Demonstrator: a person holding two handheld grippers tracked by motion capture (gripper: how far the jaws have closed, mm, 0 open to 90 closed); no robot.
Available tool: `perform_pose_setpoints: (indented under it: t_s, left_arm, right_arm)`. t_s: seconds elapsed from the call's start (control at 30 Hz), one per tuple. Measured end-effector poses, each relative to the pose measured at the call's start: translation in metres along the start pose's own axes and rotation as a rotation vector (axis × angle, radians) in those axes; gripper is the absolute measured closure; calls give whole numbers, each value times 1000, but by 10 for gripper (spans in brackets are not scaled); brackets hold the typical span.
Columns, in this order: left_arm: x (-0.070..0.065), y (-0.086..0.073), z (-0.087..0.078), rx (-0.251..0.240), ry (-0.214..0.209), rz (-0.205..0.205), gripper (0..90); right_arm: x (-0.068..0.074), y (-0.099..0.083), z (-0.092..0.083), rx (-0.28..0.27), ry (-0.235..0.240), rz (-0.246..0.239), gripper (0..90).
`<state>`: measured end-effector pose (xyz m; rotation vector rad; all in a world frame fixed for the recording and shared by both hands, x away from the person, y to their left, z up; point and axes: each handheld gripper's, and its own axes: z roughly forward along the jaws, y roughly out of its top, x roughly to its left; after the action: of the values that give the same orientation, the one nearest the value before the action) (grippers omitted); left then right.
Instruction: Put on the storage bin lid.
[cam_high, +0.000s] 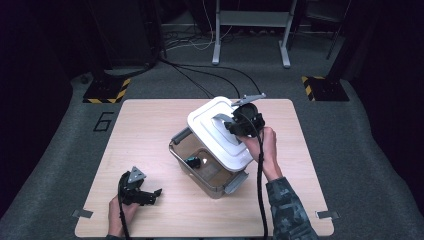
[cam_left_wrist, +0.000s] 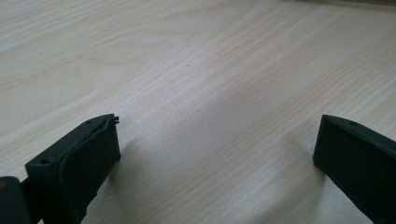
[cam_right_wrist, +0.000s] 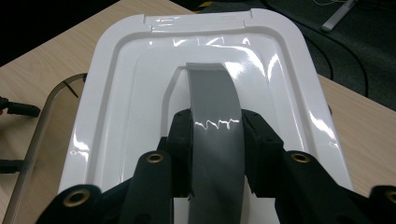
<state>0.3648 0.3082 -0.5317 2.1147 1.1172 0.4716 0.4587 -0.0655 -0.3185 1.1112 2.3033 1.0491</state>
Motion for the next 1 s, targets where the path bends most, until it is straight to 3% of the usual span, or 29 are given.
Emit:
perform_pose_setpoints:
  t_s: [0.6, 0.8, 0.83, 1.0]
  left_arm:
    - [0, 0, 0, -2, 0, -3, 0]
    - [1, 0, 0, 3, 4, 16, 0]
    - [0, 0, 0, 2, 0, 0, 0]
    - [0, 0, 0, 1, 0, -1, 0]
  right_arm:
    - [17, -1, 18, 29, 41, -21, 668]
    - [20, -1, 22, 36, 51, -25, 668]
    - [20, -1, 23, 36, 53, -24, 668]
    - [22, -2, 26, 43, 58, -21, 668]
